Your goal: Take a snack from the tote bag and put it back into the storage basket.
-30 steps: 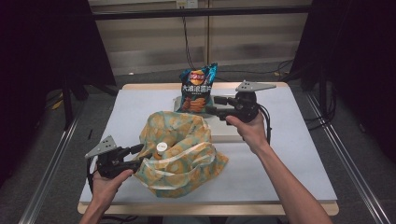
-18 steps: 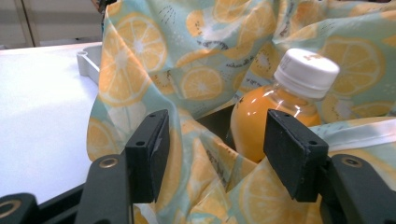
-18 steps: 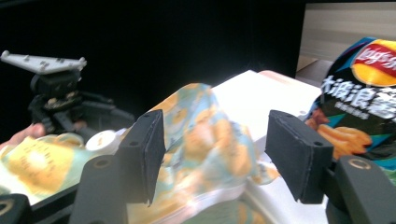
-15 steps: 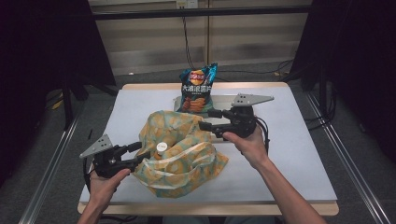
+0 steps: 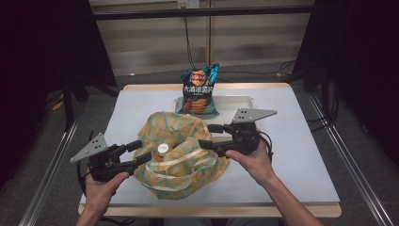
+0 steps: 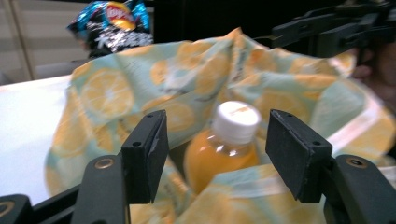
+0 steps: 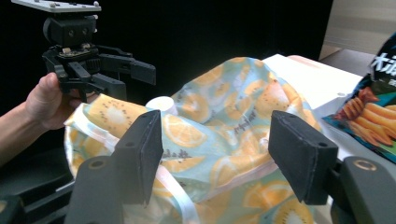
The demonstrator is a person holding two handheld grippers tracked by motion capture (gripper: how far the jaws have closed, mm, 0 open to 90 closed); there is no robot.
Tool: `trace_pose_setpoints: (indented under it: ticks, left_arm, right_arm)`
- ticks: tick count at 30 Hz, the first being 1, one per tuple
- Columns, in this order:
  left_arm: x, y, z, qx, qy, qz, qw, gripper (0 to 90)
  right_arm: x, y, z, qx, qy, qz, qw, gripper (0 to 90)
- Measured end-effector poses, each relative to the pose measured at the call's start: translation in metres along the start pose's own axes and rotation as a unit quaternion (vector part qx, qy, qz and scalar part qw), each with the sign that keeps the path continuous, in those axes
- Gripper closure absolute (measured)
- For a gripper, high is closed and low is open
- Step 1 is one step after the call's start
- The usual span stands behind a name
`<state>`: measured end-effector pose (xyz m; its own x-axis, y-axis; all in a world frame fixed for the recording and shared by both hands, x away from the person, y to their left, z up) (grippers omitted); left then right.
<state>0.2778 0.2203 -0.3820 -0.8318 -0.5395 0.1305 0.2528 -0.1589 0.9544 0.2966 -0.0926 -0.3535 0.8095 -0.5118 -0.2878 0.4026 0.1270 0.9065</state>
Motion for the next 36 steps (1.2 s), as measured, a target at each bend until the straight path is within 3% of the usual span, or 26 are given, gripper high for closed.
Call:
trace_pose_setpoints:
  ticks: [9,16,21,23,26,28,32,36]
  left_arm:
    - [0.035,-0.008,-0.007,-0.019,-0.063,-0.009,0.9978,39.0]
    - [0.055,-0.019,-0.017,-0.046,-0.091,-0.033,0.9943,38.7]
    - [0.065,-0.021,-0.027,-0.061,-0.107,-0.054,0.9909,38.3]
    - [0.068,-0.022,-0.030,-0.067,-0.113,-0.066,0.9892,47.2]
    - [0.072,-0.024,-0.033,-0.068,-0.132,-0.076,0.9859,75.2]
    - [0.075,-0.024,-0.034,-0.075,-0.138,-0.082,0.9841,85.5]
    - [0.086,-0.026,-0.035,-0.082,-0.159,-0.097,0.9790,88.7]
    - [0.099,-0.035,-0.034,-0.100,-0.180,-0.112,0.9720,88.8]
  right_arm:
    - [-0.011,-0.006,-0.017,-0.031,0.024,0.007,0.9992,33.9]
    - [-0.019,-0.014,-0.030,-0.055,0.043,0.016,0.9974,31.6]
    - [-0.020,-0.022,-0.039,-0.066,0.040,0.017,0.9969,30.4]
    - [-0.022,-0.024,-0.040,-0.067,0.043,0.017,0.9967,30.4]
    - [-0.024,-0.025,-0.040,-0.068,0.045,0.020,0.9964,31.1]
    - [-0.024,-0.024,-0.038,-0.064,0.042,0.018,0.9969,31.5]
    - [-0.019,-0.021,-0.033,-0.050,0.021,0.018,0.9984,31.5]
    - [-0.010,-0.020,-0.029,-0.041,-0.008,0.017,0.9990,30.2]
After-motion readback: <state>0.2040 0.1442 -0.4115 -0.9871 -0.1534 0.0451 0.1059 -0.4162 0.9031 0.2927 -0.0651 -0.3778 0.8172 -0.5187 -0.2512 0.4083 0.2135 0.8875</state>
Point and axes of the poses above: each handheld gripper's, and its own axes: z roughly backward along the jaws, y roughly out of its top, x roughly to its right, the point moved 4 cm from there along -z, roughly forward along the jaws, and after that the axes turned 4 degrees about -z, right-handed, at the moved point
